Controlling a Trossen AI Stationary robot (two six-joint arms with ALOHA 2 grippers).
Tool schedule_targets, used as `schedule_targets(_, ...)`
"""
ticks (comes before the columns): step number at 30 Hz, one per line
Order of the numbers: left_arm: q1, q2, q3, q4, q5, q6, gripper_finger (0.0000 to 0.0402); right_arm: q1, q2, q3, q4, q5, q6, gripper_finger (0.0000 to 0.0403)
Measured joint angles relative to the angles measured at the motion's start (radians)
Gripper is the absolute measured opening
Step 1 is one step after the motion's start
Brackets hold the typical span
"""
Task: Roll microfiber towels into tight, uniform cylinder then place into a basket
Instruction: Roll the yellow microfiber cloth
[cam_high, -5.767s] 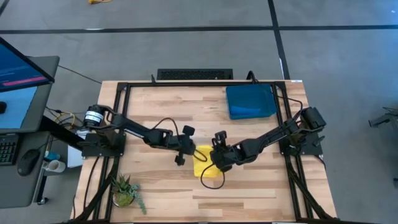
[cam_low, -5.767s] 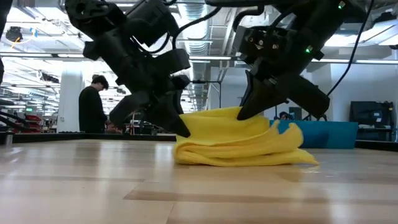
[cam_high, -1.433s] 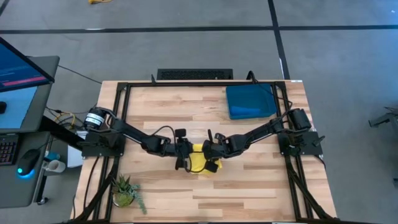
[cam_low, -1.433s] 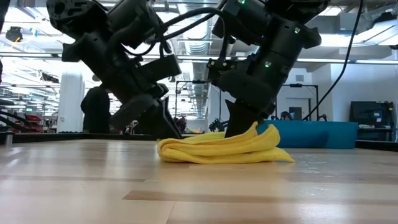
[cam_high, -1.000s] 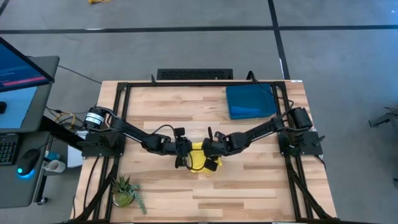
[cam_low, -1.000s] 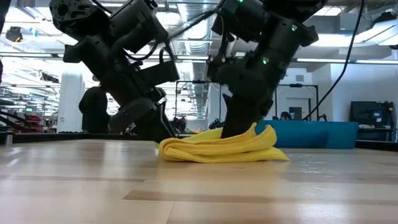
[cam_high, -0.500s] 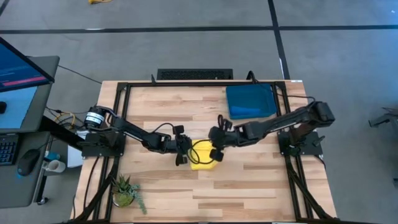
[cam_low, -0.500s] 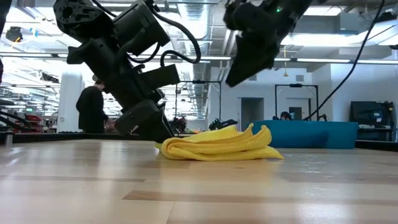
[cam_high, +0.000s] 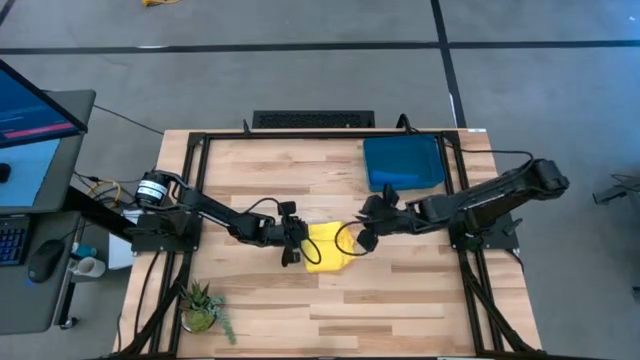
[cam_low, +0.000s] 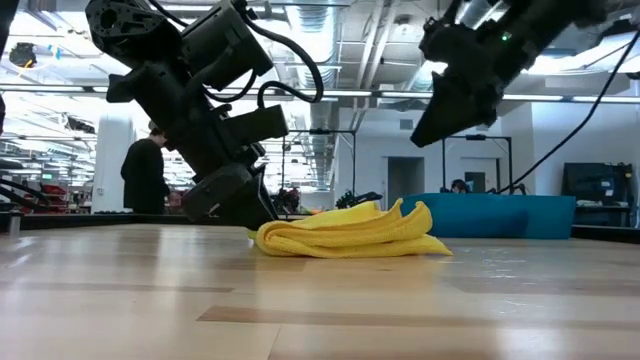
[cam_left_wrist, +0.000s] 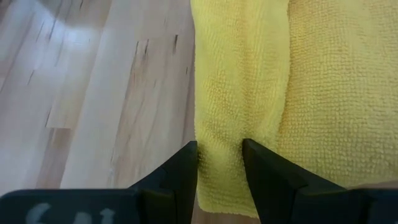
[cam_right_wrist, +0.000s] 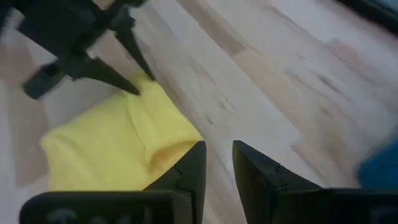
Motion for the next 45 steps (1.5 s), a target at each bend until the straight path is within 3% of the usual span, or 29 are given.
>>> schedule_targets(9, 0.000, 0.000, 0.000, 0.002, 0.001, 0.004, 0.0123, -0.082, 0.065, -0.074, 0.350, -0.174, -0.108, 0.0109)
schedule_targets(21, 0.000, 0.001, -0.001, 0.006, 0.002, 0.015, 0.0123, -0.257, 0.282, -0.003, 0.467, -0.545, -0.200, 0.0204)
schedule_targets(26, 0.000, 0.002, -0.001, 0.005, 0.002, 0.015, 0.0123, -0.277, 0.375, 0.056, 0.433, -0.646, -0.215, 0.0209)
schedule_targets(30, 0.000, 0.002, -0.001, 0.003, 0.002, 0.015, 0.0123, -0.292, 0.421, 0.107, 0.357, -0.655, -0.215, 0.0204)
schedule_targets(37, 0.000, 0.002, -0.001, 0.003, 0.002, 0.015, 0.0123, -0.307, 0.408, 0.132, 0.197, -0.678, -0.213, 0.0190)
schedule_targets(41, 0.000, 0.002, -0.001, 0.006, -0.004, 0.018, 0.0123, -0.307, 0.418, 0.134, 0.190, -0.766, -0.183, 0.0177)
schedule_targets(45, 0.000, 0.003, -0.001, 0.005, -0.028, 0.063, 0.0123, -0.307, 0.418, 0.135, 0.190, -0.778, -0.180, 0.0164)
